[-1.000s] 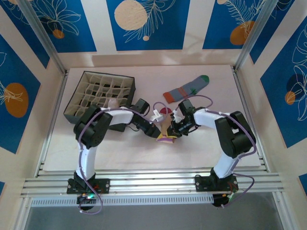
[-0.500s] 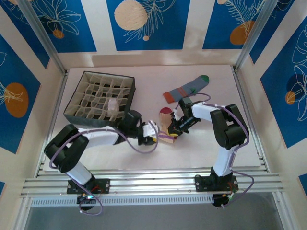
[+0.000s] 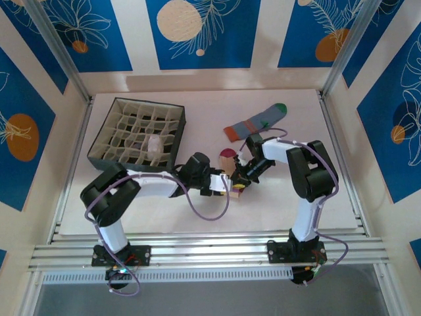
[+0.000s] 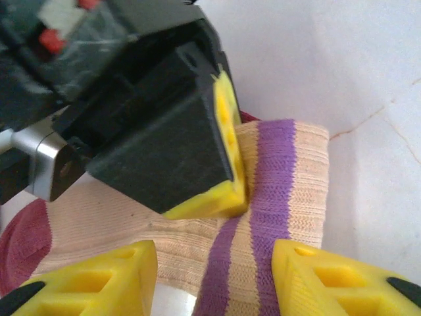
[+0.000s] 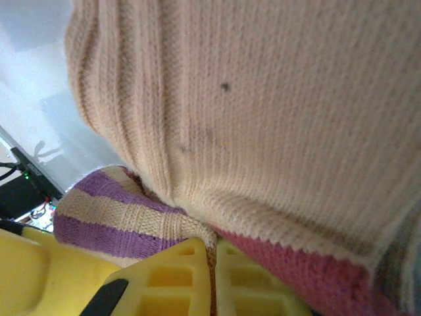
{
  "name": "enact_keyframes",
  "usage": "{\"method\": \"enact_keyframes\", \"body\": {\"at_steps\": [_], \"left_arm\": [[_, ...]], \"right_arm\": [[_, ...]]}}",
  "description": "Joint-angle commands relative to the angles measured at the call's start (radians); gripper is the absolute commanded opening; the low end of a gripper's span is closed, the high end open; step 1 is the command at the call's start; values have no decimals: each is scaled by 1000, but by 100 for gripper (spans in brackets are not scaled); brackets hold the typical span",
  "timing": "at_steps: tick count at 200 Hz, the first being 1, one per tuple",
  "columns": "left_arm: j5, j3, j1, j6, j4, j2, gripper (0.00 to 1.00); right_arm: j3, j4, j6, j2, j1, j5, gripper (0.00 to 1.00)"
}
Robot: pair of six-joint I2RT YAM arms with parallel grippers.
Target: Roll the socks
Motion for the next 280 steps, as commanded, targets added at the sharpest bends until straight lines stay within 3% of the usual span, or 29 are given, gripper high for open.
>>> {"method": "enact_keyframes", "body": {"at_steps": [1,29,70,160,174,184,193,214,228,256,280], "left_arm": [[-24,-12,-14,34,-41,-4,48],[-104,-77,-17,-36,-29,-76,49],[-109,-176,-20,-61,-19,-161,49],[-165,-88,-32,-53,-40,-22,50],[-161,-86,-31,-61,-47,-14,41],[-153,-80,-31,-68,-71,-13,21],[-137,-72,-31,-72,-102,-14,0],[-89,-31,-32,-86,-210,-12,0],[-51,34,-29,-111,-323,12,0],[73,225,-1,-168,-616,140,0],[123,326,19,-240,-728,216,0]], "right_arm": [[36,-58,-54,66,4,28,0],[95,-64,-69,103,21,17,0],[187,-94,-79,164,68,24,0],[186,-134,-107,183,72,-55,0],[191,-144,-105,175,67,-89,0],[193,-147,-106,167,64,-96,0],[192,-144,-100,158,60,-99,5],[172,-100,-65,98,35,-100,31],[131,-41,-17,24,-8,-112,41],[43,64,52,-112,-99,-131,46],[-14,112,60,-155,-121,-109,46]]}}
